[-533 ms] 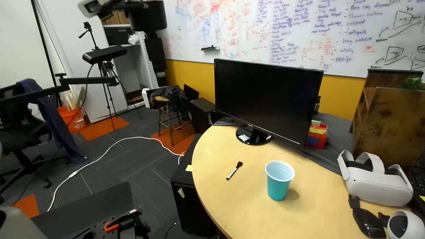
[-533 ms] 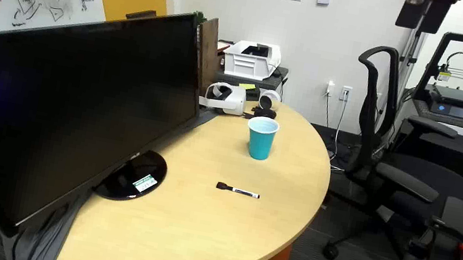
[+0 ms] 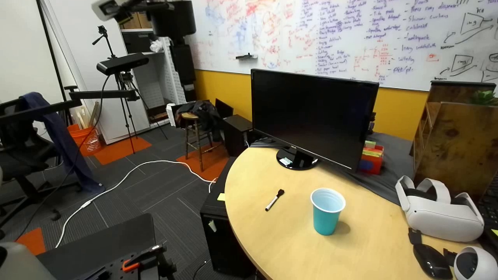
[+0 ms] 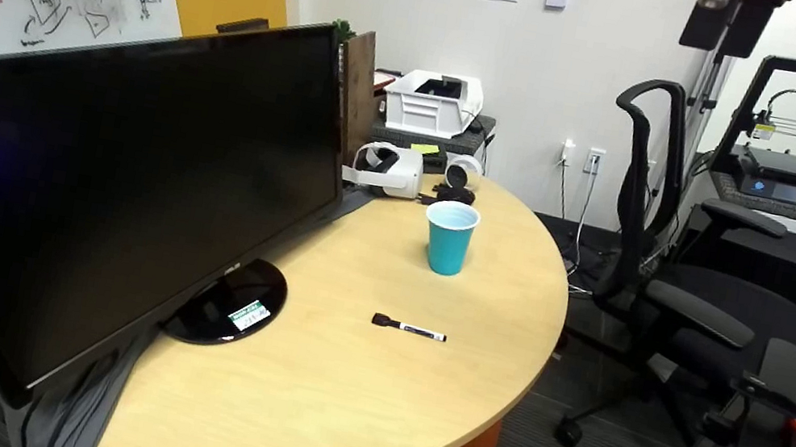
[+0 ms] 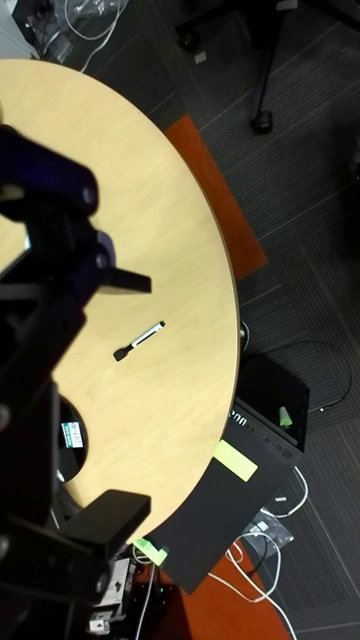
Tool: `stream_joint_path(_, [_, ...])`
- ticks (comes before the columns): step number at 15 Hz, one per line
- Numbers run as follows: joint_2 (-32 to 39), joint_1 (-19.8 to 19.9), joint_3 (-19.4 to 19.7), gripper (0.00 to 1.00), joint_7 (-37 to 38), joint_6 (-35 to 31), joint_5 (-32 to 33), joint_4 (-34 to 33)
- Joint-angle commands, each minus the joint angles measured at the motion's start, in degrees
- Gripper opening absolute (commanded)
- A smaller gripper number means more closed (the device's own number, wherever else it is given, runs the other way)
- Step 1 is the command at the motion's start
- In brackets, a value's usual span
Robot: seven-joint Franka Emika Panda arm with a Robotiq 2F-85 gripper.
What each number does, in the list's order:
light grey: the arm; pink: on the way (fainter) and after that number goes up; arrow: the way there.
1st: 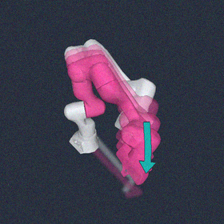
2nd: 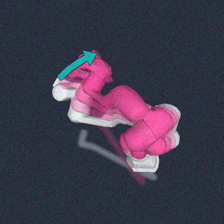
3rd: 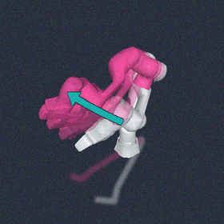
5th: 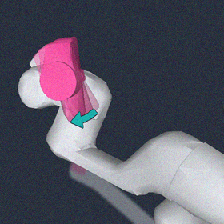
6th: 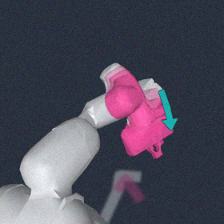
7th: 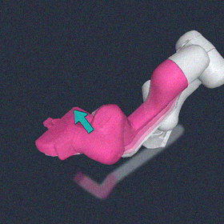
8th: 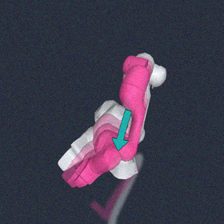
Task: Move the blue cup to the left side of the desk
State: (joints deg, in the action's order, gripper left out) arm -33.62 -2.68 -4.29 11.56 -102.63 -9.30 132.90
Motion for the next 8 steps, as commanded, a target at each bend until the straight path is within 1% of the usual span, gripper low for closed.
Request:
stream_joint_path(1, [-0.36, 1.08, 0.21, 1.00, -2.09, -1.31, 2.30, 0.62])
stream_joint_path(5, [-0.29, 1.76, 1.83, 1.00, -6.32, -1.41, 6.88, 1.13])
stream_joint_path(8, [0.21, 2.40, 3.01, 1.00, -10.71, -0.85, 12.15, 1.59])
